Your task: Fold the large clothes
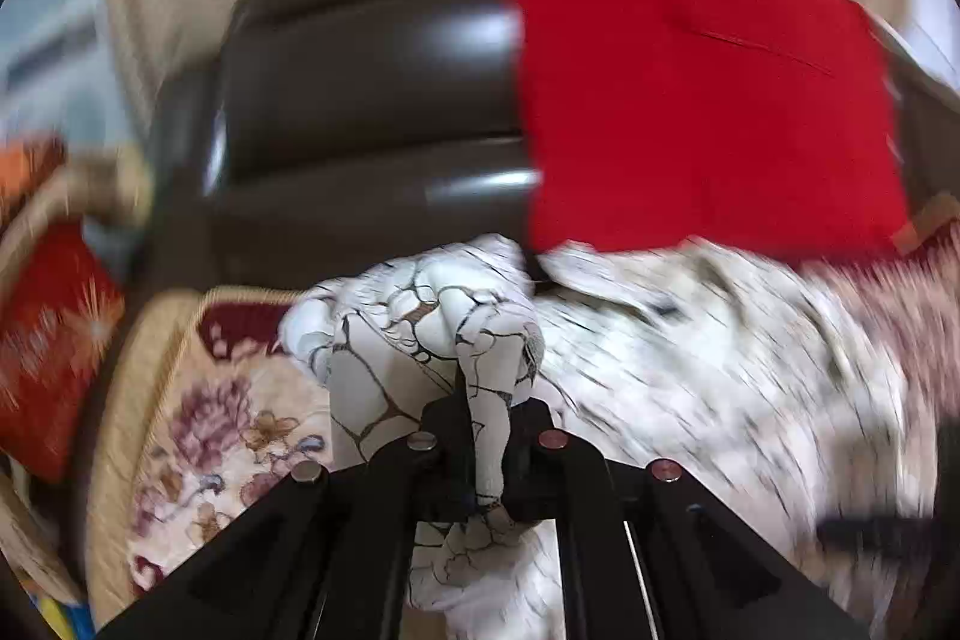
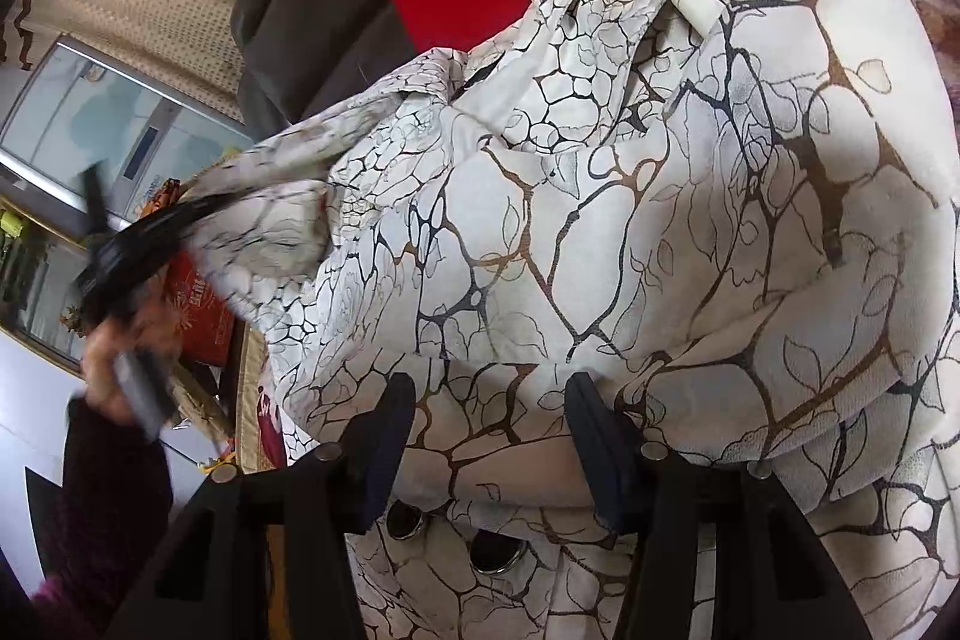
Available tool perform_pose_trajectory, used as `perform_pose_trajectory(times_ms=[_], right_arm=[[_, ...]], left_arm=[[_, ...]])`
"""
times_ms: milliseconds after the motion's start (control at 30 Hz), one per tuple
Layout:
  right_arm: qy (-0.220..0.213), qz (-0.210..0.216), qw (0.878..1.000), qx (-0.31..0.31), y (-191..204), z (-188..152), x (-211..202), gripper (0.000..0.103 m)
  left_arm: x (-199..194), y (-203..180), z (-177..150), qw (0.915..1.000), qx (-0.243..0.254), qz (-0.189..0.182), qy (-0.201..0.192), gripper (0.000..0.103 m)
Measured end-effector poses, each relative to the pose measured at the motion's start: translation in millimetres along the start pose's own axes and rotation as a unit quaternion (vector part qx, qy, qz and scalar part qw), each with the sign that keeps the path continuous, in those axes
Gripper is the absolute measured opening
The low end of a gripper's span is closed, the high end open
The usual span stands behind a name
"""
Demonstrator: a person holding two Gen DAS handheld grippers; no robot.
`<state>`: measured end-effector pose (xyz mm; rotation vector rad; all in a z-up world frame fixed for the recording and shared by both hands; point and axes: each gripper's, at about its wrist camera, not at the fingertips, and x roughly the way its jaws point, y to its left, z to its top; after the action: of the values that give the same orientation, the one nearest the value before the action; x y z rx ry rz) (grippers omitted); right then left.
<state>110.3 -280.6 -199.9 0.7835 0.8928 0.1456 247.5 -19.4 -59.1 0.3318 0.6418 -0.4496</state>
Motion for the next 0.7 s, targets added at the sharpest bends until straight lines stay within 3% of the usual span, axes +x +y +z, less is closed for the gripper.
perform_pose_trajectory(times_ms=[100, 167, 200, 233, 300, 367, 433, 467, 500, 567, 633, 700], right_arm=[[-0.007, 0.008, 1.0, 0.01, 1.9, 4.0, -7.8, 0.057], [-0.013, 0.009, 1.0, 0.014, 3.7, 7.5, -13.3, 0.057], [-0.015, 0.01, 1.0, 0.015, 4.8, 9.7, -16.0, 0.057], [-0.018, 0.012, 1.0, 0.018, 6.1, 12.6, -19.4, 0.06], [-0.024, 0.018, 0.999, 0.025, 7.6, 19.0, -25.9, 0.071], [-0.046, 0.035, 0.998, 0.032, 8.8, 29.2, -37.3, 0.079], [-0.067, 0.041, 0.996, 0.038, 8.9, 42.2, -45.2, 0.086], [-0.072, 0.042, 0.996, 0.043, 8.7, 49.2, -45.8, 0.087], [-0.073, 0.043, 0.995, 0.049, 8.5, 56.4, -44.9, 0.088], [-0.066, 0.042, 0.995, 0.069, 7.7, 72.6, -35.9, 0.088], [-0.044, 0.022, 0.994, 0.096, 1.6, 83.6, -19.8, 0.088], [-0.027, 0.031, 0.989, 0.139, -10.5, 88.3, -1.0, 0.088]], left_arm=[[-38.0, -64.3, -48.2, 0.9936, 0.108, -0.019, -0.028, 0.012], [-41.1, -105.3, -92.0, 0.9793, 0.2, -0.031, -0.007, 0.026], [-38.2, -117.5, -113.3, 0.9739, 0.225, -0.032, 0.008, 0.037], [-36.3, -123.1, -127.2, 0.972, 0.231, -0.035, 0.021, 0.038], [-33.8, -117.1, -143.9, 0.9748, 0.212, -0.05, 0.045, 0.038], [-45.0, -96.8, -146.3, 0.9827, 0.166, -0.069, 0.042, 0.038], [-61.4, -70.5, -139.7, 0.9891, 0.128, -0.07, 0.015, 0.05], [-66.2, -59.5, -135.4, 0.9914, 0.116, -0.061, 0.003, 0.067], [-69.7, -50.6, -130.8, 0.9934, 0.104, -0.047, -0.008, 0.074], [-68.8, -29.9, -120.9, 0.9967, 0.076, -0.023, -0.016, 0.074], [-61.8, -10.9, -113.8, 0.9991, 0.03, -0.03, -0.007, 0.074], [-48.0, 1.8, -109.5, 0.9989, -0.021, -0.042, 0.007, 0.074]])
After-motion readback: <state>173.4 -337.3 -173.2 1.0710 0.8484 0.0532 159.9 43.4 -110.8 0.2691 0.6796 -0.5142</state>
